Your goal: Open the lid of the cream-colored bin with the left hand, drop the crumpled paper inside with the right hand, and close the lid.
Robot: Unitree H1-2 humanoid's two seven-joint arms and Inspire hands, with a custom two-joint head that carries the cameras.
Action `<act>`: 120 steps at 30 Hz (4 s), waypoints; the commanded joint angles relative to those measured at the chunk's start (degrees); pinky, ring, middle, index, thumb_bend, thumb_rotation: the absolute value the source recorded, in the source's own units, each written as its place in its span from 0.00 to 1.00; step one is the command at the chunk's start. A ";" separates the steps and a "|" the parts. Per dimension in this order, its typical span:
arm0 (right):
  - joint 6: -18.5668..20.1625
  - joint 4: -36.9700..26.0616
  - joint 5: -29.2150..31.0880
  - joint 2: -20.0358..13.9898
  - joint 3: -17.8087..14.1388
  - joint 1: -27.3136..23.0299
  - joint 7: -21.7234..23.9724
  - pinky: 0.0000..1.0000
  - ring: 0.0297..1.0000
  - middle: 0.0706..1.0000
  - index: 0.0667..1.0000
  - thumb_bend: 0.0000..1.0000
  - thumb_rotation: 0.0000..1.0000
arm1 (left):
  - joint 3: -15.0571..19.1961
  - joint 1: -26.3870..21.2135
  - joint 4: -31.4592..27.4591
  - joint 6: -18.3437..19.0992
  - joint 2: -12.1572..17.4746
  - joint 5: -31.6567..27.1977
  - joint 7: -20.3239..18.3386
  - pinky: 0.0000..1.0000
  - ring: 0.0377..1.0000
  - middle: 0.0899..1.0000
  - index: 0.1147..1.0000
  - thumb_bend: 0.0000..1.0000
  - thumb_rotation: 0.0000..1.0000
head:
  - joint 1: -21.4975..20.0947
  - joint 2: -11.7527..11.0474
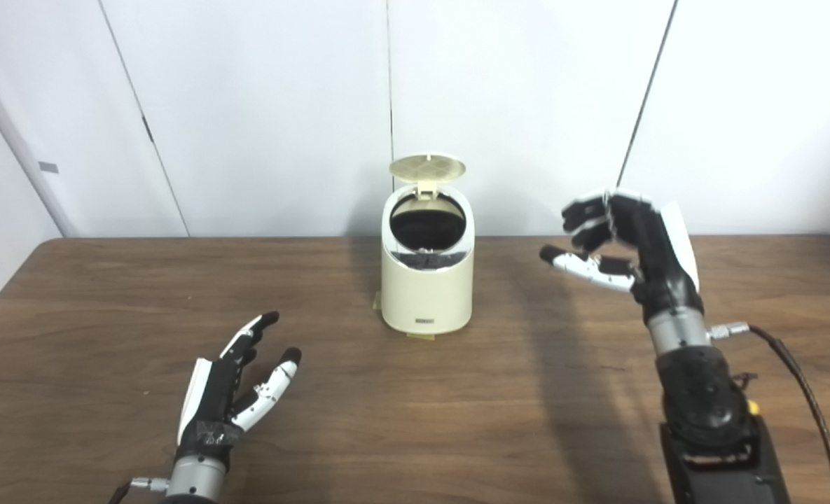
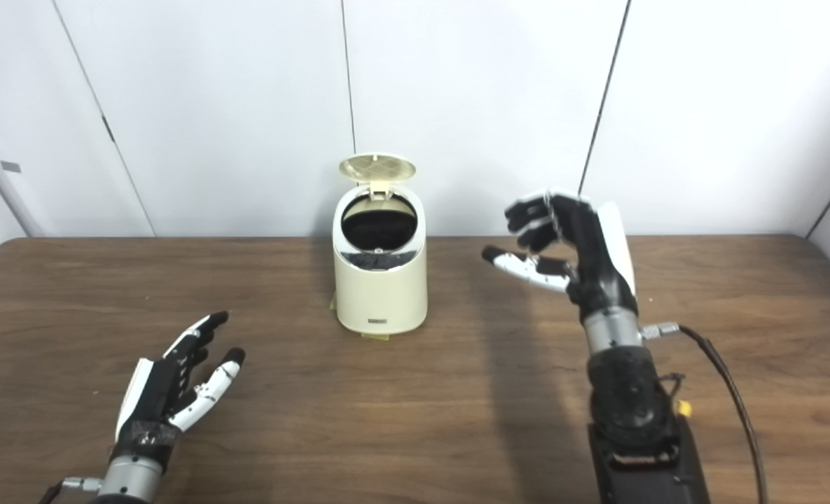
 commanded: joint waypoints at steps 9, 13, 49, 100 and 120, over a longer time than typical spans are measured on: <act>-2.98 1.30 10.95 2.42 -3.84 3.97 -0.39 0.86 0.92 0.92 0.91 0.65 0.90 | 1.92 -3.97 -1.21 0.40 0.26 -4.82 -0.49 0.99 0.96 0.92 0.91 0.46 0.46 | 0.38 0.03; -4.45 1.94 12.14 3.38 -3.96 5.22 -1.13 0.89 0.93 0.94 0.93 0.64 0.95 | 2.45 -5.11 -1.09 1.16 -0.10 -6.45 -0.29 1.00 0.96 0.92 0.91 0.45 0.46 | 0.68 -0.05; -11.31 6.32 15.20 6.54 -2.00 10.70 -4.90 0.94 0.93 0.92 0.92 0.61 1.00 | -7.50 -34.10 9.52 4.05 0.58 -4.26 -3.17 0.91 0.93 0.92 0.91 0.45 0.70 | 5.59 -3.61; -7.32 6.14 13.50 6.02 0.43 10.25 -5.01 0.84 0.90 0.91 0.99 0.56 1.00 | -21.13 -41.40 13.31 -3.12 8.59 26.18 -9.38 0.89 0.98 0.93 0.58 0.53 0.63 | 2.29 -2.03; -5.89 3.27 9.56 5.79 2.32 10.88 -5.35 0.79 0.88 0.90 1.00 0.57 0.97 | -26.68 -38.70 14.57 -2.84 9.15 33.86 -16.14 0.90 0.98 0.91 0.67 0.55 0.74 | 1.12 -0.91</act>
